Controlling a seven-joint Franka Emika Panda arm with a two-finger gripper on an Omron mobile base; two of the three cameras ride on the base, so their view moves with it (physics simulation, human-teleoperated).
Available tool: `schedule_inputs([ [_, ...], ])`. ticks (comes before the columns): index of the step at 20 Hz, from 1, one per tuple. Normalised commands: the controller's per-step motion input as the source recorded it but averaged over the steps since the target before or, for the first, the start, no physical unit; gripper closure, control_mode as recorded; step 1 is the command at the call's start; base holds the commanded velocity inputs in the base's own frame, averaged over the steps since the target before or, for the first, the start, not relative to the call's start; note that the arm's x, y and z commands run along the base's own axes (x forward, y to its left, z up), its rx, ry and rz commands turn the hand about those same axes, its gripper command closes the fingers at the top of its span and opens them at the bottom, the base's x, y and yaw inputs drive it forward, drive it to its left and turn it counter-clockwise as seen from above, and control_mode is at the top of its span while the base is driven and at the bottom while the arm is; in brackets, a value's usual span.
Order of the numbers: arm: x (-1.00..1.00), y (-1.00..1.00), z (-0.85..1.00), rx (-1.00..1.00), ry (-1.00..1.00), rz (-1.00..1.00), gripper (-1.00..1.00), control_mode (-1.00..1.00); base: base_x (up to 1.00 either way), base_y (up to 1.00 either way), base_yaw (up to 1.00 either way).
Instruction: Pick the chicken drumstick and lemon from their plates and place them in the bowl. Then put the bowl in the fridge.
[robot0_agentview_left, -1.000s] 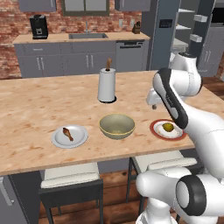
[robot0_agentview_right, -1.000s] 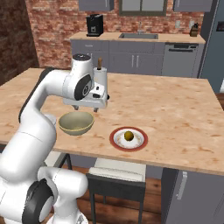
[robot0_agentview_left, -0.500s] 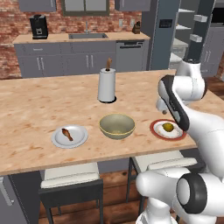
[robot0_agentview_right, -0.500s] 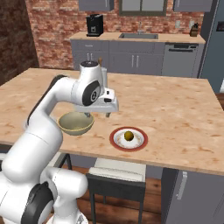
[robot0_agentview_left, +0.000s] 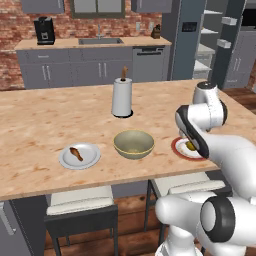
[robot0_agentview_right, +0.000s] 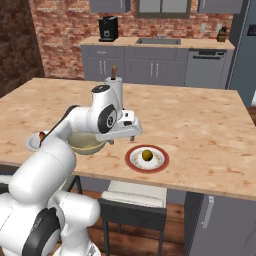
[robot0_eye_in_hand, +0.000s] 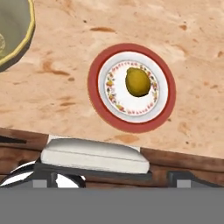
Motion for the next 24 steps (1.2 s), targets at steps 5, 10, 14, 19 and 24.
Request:
schedule_inputs([
  [5,0.37,-0.3,-0.33,0.01,0.0,0.03,-1.0,-1.0,0.0,0.0,0.0],
  [10,0.37,-0.24,-0.31,0.01,0.0,0.05,-1.0,-1.0,0.0,0.0,0.0],
  [14,0.33,-0.19,-0.33,0.0,0.01,0.05,-1.0,-1.0,0.0,0.0,0.0],
  [19,0.36,-0.23,-0.31,0.01,0.1,0.07,-1.0,-1.0,0.0,0.0,0.0],
  [24,0.32,-0.23,-0.3,0.05,0.06,0.11,-1.0,-1.0,0.0,0.0,0.0],
])
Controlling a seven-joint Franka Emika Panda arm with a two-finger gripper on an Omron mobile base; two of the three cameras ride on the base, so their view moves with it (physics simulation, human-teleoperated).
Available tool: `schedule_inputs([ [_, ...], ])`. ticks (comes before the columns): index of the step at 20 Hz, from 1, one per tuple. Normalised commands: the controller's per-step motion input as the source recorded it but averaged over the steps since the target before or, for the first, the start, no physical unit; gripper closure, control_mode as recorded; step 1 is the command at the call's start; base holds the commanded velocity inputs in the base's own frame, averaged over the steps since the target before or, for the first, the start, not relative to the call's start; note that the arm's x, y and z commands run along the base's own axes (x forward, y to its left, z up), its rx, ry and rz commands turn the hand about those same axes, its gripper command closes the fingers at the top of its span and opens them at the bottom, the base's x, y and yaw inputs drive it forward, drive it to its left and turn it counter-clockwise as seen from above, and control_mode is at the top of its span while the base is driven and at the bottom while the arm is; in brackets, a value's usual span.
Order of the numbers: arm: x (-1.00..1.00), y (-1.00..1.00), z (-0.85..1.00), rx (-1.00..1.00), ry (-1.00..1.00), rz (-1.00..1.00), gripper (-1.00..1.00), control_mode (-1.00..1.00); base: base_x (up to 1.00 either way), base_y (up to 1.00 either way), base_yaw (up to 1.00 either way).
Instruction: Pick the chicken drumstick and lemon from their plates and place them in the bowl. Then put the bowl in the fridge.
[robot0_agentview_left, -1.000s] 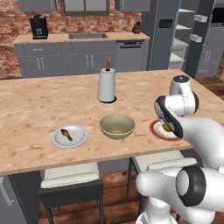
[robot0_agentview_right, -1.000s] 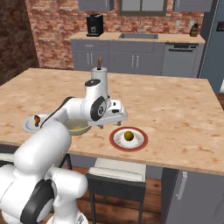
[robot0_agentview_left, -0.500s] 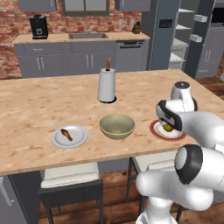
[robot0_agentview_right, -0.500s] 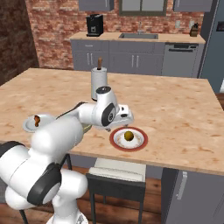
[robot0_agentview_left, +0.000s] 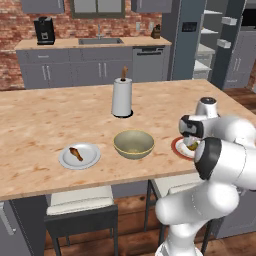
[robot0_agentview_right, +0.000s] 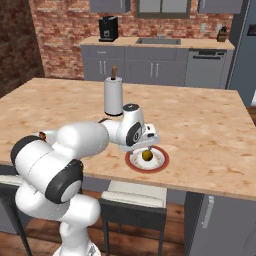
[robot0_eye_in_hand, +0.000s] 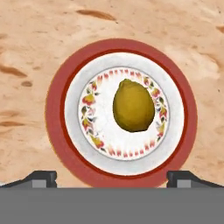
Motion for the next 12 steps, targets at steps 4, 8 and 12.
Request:
schedule_inputs([
  [4,0.29,-0.13,-0.23,0.09,0.04,0.09,-1.0,-1.0,0.0,0.0,0.0],
  [8,0.23,-0.02,-0.27,0.03,0.01,0.03,-1.0,-1.0,0.0,0.0,0.0],
  [12,0.3,0.0,-0.28,0.0,0.06,0.0,-1.0,-1.0,0.0,0.0,0.0],
])
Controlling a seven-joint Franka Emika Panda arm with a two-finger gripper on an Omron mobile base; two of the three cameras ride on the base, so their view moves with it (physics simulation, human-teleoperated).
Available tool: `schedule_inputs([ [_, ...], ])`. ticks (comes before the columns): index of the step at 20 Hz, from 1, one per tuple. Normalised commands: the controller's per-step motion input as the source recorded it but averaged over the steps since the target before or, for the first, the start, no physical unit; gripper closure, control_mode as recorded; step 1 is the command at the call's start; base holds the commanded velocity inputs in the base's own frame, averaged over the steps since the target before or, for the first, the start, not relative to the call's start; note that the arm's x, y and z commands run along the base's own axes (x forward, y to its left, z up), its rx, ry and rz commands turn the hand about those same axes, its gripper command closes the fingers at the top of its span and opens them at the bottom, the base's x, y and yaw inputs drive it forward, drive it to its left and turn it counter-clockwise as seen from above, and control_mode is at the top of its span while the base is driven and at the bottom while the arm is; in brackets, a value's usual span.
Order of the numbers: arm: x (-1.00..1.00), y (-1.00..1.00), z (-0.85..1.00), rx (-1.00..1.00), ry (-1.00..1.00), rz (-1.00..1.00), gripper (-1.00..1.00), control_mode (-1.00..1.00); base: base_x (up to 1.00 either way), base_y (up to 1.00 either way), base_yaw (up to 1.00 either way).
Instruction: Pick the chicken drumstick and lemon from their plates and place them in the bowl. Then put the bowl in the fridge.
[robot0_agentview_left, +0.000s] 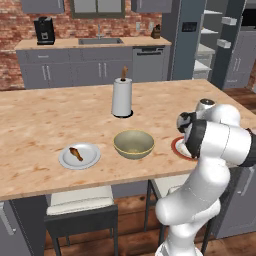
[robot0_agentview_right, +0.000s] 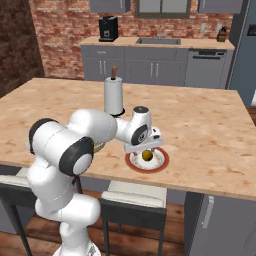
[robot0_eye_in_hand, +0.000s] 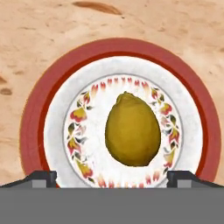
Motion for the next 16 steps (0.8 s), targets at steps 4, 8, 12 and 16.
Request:
schedule_inputs([
  [4,0.31,0.0,-0.28,0.0,0.12,0.0,-1.0,-1.0,0.0,0.0,0.0],
  [8,0.33,0.0,-0.28,0.0,0.1,0.0,-1.0,-1.0,0.0,0.0,0.0],
  [12,0.28,-0.09,-0.29,0.0,0.1,0.01,-1.0,-1.0,0.0,0.0,0.0],
  [16,0.15,-0.11,-0.23,0.0,0.06,0.01,-1.0,-1.0,0.0,0.0,0.0],
])
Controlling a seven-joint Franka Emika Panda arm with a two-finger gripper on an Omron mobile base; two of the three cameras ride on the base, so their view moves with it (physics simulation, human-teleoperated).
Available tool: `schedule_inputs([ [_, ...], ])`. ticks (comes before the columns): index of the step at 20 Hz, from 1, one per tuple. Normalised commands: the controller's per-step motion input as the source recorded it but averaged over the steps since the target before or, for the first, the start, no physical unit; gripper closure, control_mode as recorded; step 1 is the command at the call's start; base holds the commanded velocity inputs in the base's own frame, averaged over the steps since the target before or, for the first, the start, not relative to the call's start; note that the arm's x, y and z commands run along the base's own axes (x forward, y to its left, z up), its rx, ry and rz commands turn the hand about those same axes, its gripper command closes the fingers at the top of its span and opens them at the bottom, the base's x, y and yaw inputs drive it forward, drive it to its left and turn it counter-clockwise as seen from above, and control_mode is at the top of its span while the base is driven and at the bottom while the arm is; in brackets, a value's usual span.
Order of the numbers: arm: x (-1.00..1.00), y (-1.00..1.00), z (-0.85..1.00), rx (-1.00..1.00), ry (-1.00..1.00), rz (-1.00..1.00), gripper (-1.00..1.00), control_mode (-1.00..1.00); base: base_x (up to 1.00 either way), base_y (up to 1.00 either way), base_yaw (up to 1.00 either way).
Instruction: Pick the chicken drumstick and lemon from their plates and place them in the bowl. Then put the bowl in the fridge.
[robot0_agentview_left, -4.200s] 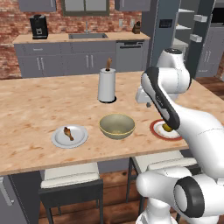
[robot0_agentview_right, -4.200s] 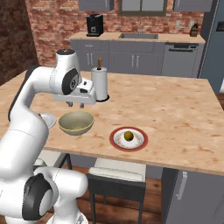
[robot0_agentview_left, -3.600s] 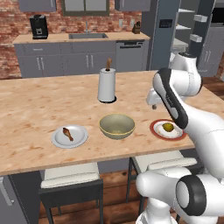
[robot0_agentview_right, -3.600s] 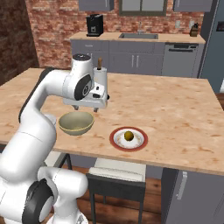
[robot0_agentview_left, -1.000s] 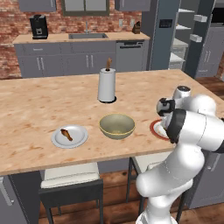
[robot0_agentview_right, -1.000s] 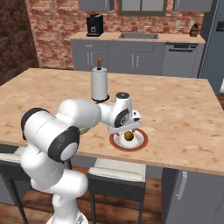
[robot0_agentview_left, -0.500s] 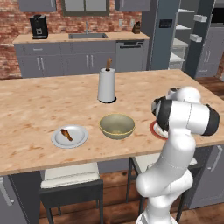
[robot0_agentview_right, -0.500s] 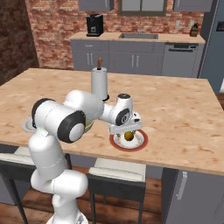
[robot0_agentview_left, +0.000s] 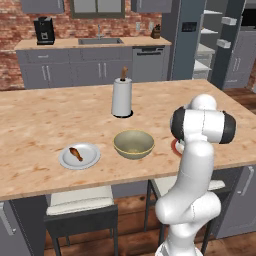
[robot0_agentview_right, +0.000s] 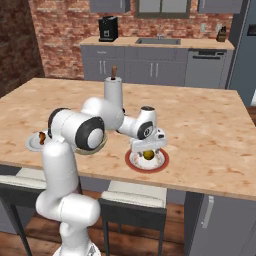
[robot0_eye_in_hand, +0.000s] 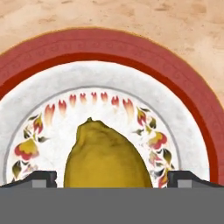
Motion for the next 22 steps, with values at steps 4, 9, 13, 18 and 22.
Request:
schedule_inputs([
  [4,0.0,-0.04,-0.27,0.0,0.08,0.0,-1.0,-1.0,0.0,0.0,0.0],
  [9,0.0,0.0,-0.22,0.01,0.05,0.0,-1.0,-1.0,0.0,0.0,0.0],
  [13,-0.04,0.03,-0.01,0.06,0.0,0.0,1.0,-1.0,0.0,0.0,0.0],
  [18,-0.26,0.15,0.15,0.27,0.08,0.0,1.0,-1.0,0.0,0.0,0.0],
  [22,-0.3,0.33,0.35,0.23,0.0,0.0,1.0,-1.0,0.0,0.0,0.0],
])
